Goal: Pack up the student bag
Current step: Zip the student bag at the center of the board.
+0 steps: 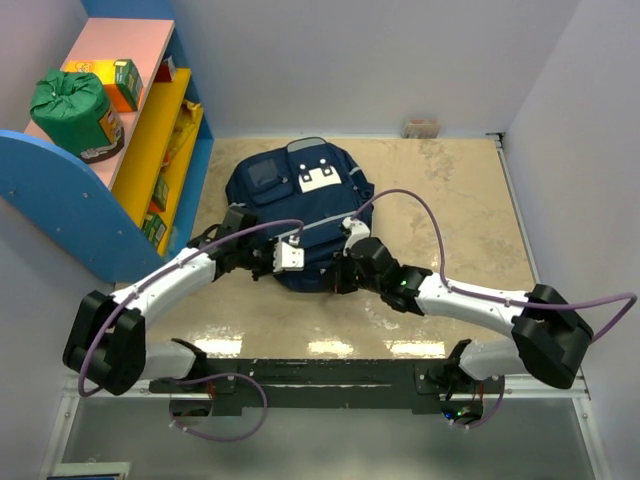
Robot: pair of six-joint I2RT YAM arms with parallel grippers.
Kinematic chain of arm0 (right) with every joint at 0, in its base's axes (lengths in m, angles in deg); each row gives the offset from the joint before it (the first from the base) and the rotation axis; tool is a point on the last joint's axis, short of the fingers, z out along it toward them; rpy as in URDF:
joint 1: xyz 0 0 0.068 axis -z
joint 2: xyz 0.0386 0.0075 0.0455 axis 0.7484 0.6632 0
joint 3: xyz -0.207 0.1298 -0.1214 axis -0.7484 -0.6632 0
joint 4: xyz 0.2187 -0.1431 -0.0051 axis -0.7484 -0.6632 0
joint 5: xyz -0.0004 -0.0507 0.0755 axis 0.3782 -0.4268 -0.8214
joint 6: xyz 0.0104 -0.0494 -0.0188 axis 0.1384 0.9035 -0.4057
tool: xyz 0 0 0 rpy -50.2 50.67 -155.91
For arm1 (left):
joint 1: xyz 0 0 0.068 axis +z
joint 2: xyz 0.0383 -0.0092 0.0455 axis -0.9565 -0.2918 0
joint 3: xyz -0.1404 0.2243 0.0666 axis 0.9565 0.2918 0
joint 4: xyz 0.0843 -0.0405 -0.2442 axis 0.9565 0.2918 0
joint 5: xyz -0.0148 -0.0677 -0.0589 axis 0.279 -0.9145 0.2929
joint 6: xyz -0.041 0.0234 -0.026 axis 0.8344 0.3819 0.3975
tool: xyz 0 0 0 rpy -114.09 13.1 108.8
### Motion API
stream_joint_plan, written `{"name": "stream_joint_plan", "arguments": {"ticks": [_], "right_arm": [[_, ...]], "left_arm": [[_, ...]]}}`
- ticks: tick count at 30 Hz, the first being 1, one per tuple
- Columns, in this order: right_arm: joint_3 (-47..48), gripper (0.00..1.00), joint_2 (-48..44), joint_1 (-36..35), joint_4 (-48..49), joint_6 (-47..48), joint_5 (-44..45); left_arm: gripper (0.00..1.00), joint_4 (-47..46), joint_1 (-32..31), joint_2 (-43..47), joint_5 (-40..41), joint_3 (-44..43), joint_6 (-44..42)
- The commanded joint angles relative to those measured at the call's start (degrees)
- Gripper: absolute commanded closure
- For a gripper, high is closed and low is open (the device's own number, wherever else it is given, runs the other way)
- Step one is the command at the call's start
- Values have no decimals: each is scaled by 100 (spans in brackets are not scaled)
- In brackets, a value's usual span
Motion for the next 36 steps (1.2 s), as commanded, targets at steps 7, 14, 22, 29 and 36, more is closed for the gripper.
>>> {"name": "stream_joint_plan", "arguments": {"ticks": [7,14,22,29,36], "right_arm": [[118,100,196,299,-535,381,348],[66,100,258,299,-421,460,382],[136,100,531,308,-97,600,-56],[215,100,1014,299,1036,662,-1479],[329,100,1577,299,1609,644,-2896]], "left_arm": [[100,1242,1808,65,909,-3,-1102],[96,637,2292,-76,1170,-258,-155],[58,1443,2117,784,233,-741,647],[42,1252,265,1366,275,-812,1481],[43,320,-248,672,513,-425,1571]]}}
